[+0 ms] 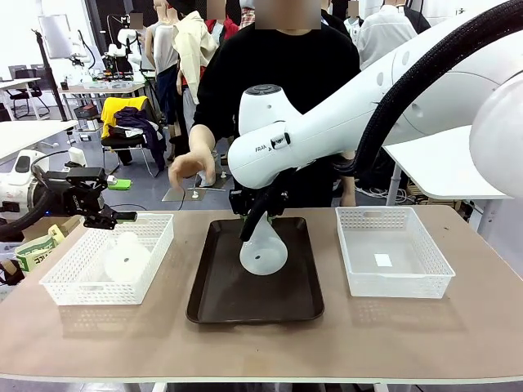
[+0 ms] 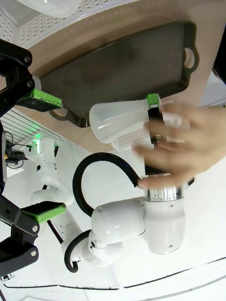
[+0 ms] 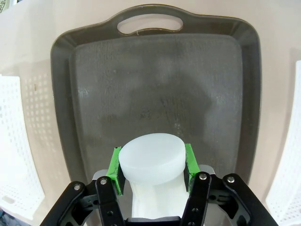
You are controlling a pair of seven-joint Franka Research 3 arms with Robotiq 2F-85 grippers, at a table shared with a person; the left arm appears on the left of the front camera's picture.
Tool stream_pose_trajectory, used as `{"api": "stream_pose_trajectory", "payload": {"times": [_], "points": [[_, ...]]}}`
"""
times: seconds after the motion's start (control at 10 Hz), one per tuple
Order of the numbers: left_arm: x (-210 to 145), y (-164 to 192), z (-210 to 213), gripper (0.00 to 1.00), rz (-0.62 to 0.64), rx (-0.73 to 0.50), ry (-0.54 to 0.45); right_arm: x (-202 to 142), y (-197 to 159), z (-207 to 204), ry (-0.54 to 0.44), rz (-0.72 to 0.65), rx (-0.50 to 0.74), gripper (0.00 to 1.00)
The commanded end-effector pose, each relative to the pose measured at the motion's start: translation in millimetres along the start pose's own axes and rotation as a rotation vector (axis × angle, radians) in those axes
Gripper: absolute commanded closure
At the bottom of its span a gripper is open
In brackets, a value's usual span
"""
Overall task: Prepare the laboratory tools.
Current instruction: Place the picked Big flask upright in the Handle tray as instructed by the person.
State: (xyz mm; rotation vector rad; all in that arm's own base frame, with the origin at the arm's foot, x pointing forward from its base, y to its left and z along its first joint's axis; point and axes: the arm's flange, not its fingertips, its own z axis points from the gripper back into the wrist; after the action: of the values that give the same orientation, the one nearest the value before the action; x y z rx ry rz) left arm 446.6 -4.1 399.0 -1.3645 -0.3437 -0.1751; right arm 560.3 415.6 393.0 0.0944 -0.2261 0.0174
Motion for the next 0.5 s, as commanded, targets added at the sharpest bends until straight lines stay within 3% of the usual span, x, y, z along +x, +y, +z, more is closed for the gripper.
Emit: {"api": "stream_pose_trajectory", "payload": {"times": [0.0,0.4], "points": [[-0.1,-1.8,1.9,0.00,-0.005,0.000,0.002,0.1,-1.3,2.6,0.003,-0.002,0.013,1.00],[-0.1,-1.8,1.9,0.00,-0.005,0.000,0.002,0.1,-1.3,2.6,0.003,-0.002,0.013,1.00]]}}
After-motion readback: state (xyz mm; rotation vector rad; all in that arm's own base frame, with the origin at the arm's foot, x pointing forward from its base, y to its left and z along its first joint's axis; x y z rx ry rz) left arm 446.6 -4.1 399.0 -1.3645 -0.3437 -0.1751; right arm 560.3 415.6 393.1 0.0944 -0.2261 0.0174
